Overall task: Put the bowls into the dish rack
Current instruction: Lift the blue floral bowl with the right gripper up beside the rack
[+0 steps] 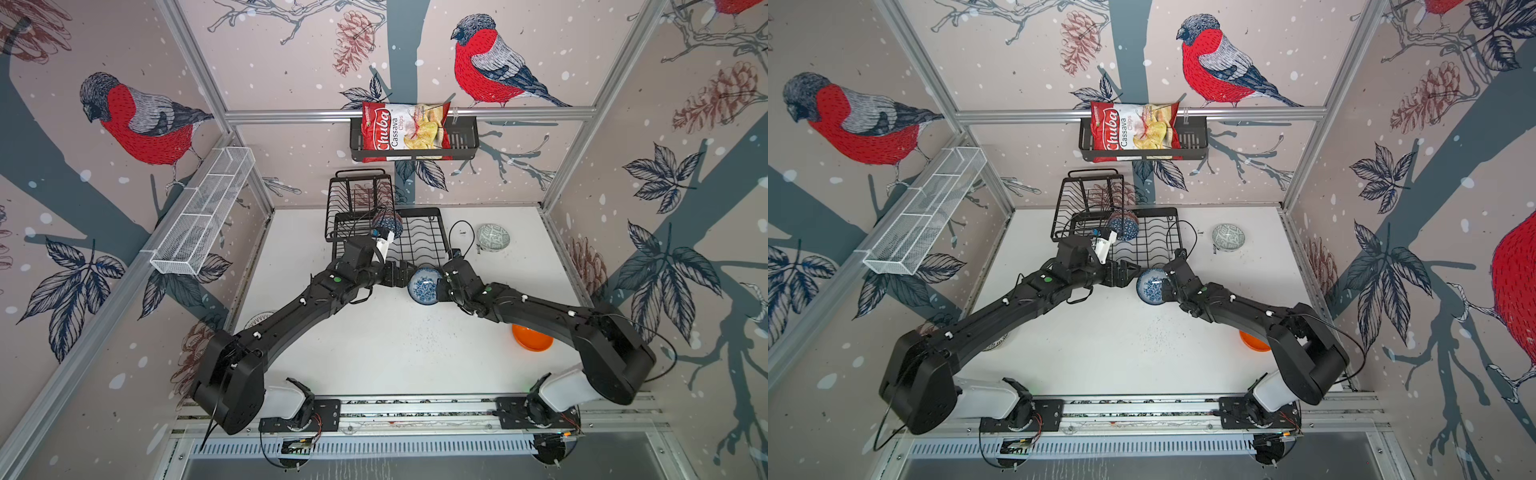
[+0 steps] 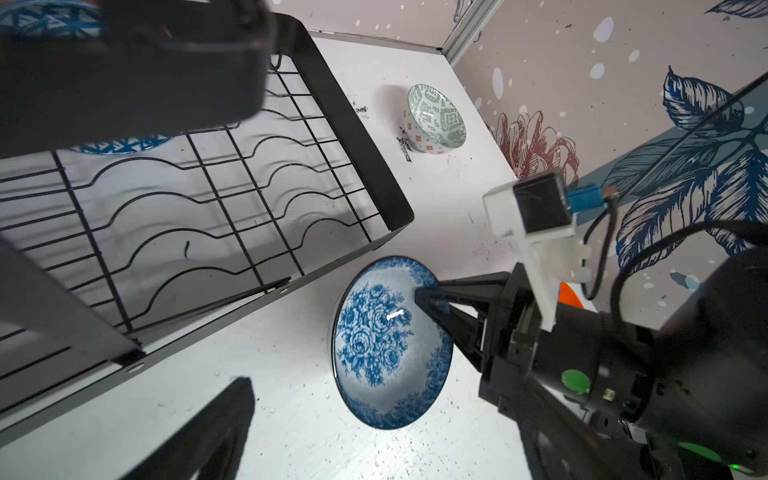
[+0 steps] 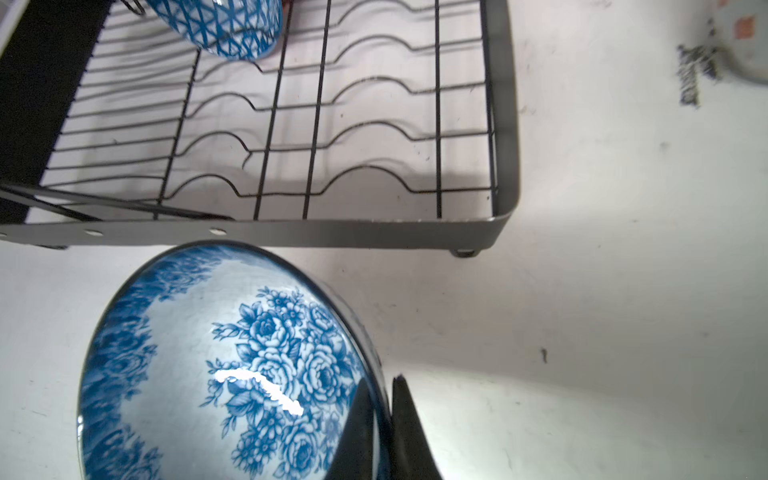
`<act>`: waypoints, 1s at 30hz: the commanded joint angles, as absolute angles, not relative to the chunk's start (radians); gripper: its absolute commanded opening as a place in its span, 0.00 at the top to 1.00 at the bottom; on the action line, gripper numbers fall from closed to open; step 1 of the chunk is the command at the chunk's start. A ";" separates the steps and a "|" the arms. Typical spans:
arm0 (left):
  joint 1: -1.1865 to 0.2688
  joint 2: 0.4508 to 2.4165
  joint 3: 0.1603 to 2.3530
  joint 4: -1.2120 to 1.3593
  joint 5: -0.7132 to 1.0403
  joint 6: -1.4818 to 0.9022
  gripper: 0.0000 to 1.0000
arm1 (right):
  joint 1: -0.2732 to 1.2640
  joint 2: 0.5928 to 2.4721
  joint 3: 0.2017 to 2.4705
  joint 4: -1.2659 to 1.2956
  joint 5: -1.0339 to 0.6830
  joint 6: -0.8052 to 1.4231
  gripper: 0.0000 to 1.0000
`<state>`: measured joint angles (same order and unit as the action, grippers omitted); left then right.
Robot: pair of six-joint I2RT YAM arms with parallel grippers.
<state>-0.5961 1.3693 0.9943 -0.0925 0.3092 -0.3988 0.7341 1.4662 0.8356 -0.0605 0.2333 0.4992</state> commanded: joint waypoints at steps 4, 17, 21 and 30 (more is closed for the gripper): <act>-0.653 1.372 1.094 -0.104 0.215 -0.390 0.02 | 0.714 1.341 0.852 -0.016 0.322 0.475 0.99; -0.701 1.536 1.276 -0.057 0.113 -0.505 0.14 | 0.683 1.219 0.970 -0.018 0.396 0.463 0.99; -0.715 1.573 1.326 -0.058 0.087 -0.508 0.25 | 0.683 1.196 0.983 0.002 0.411 0.462 0.99; -0.732 1.600 1.354 -0.022 0.063 -0.522 0.71 | 0.714 1.170 0.979 0.025 0.461 0.469 0.99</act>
